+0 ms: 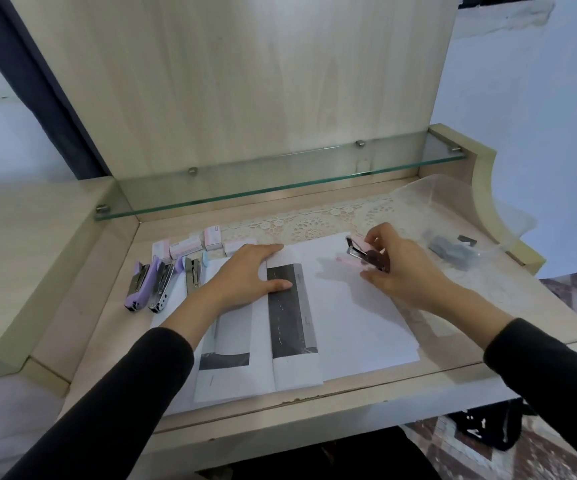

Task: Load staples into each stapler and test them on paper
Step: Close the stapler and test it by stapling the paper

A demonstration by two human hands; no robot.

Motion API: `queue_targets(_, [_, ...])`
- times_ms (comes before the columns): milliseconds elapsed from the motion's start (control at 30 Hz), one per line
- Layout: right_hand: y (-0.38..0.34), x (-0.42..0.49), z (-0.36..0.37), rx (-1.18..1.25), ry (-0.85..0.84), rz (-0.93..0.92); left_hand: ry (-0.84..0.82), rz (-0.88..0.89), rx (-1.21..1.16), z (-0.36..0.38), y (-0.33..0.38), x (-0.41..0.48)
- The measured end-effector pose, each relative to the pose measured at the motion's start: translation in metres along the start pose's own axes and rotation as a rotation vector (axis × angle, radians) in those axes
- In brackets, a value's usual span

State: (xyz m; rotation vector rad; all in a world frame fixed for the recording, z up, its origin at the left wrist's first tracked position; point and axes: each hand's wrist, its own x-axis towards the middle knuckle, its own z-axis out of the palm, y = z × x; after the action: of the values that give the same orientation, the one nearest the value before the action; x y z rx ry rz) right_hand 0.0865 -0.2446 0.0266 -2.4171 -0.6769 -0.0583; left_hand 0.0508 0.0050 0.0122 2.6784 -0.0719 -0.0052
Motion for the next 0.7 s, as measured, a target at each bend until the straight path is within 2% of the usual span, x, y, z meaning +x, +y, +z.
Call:
queue_targets(133, [-0.003,0.007,0.005,-0.006,-0.037,-0.053,-0.009,-0.010,0.021,-0.006,-0.002,0.011])
queue_targets(300, [-0.003,0.019,0.007,0.120,-0.052,-0.017,0.027,0.005,-0.033,-0.009,-0.006,0.017])
queue_targets(567, [-0.005,0.037,0.011,0.414,-0.254,0.074,0.062,0.013,-0.250,-0.010,-0.009,0.015])
queue_targets(700, [-0.014,0.036,0.009,0.386,-0.227,0.050,0.110,0.011,-0.297,-0.010,-0.011,0.017])
